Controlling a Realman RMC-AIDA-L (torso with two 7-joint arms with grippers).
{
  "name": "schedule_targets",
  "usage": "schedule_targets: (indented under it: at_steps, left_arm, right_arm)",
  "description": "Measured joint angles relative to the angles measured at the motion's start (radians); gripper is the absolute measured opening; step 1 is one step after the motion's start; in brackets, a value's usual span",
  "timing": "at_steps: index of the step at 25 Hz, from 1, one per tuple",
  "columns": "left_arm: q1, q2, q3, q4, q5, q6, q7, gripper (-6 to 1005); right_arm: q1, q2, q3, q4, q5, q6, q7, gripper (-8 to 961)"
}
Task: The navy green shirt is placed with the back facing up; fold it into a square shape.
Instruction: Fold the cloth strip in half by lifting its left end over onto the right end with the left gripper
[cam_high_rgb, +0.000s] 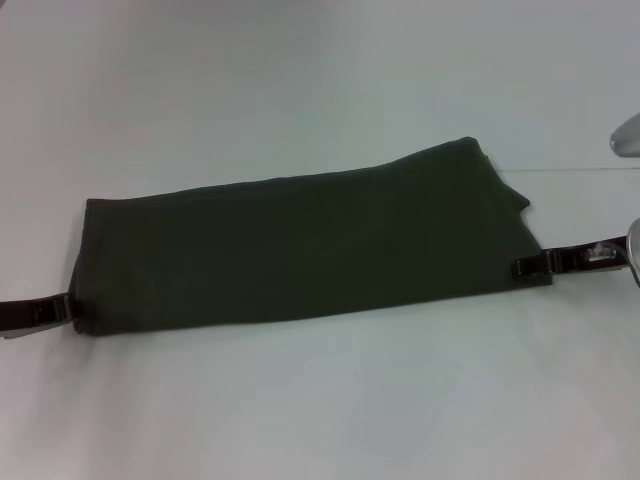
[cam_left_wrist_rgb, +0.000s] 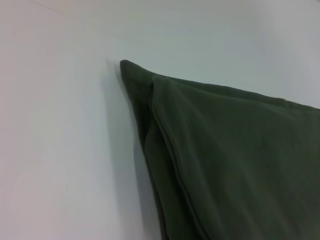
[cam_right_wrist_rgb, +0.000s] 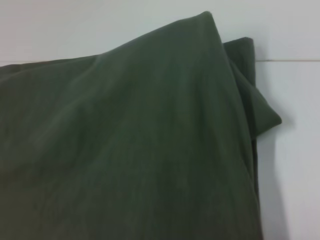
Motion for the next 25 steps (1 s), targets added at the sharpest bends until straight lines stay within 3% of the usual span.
schedule_targets:
  at_steps: [8,17,25]
  left_arm:
    - [0.0,0.0,0.001,-0.001,-0.001,0.0,0.008,6]
    - [-0.001,0.0,-0.002,-0.002,-0.003,0.003,0.009,7]
    - [-0.002,-0.002,-0.003,-0.002,-0.003,0.007,0.009,8]
  right_arm:
    - [-0.004,0.021,-0.002,0.0,0.006,0.042,-0.023,705]
    - [-0.005,0.024,-0.001,0.008,0.003,0.043,-0.018,673]
    - [-0.013,0.018,0.003,0.002,0.004,0.046,-0.022,323]
